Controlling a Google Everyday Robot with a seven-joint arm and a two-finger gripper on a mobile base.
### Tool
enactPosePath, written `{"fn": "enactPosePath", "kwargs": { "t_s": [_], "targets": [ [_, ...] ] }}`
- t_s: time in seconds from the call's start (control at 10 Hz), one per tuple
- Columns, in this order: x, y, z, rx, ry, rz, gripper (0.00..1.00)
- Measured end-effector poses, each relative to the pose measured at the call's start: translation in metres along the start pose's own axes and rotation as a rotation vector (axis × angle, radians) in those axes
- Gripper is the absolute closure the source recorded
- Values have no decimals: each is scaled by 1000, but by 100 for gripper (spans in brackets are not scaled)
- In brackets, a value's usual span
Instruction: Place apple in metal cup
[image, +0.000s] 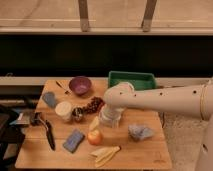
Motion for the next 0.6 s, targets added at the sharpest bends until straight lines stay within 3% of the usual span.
{"fn": "enactPosePath", "kwargs": {
  "t_s": [0.3, 0.6],
  "targets": [
    [-4, 15, 15, -8, 24, -36, 20],
    [-24, 22, 42, -53, 63, -56, 20]
  ]
}}
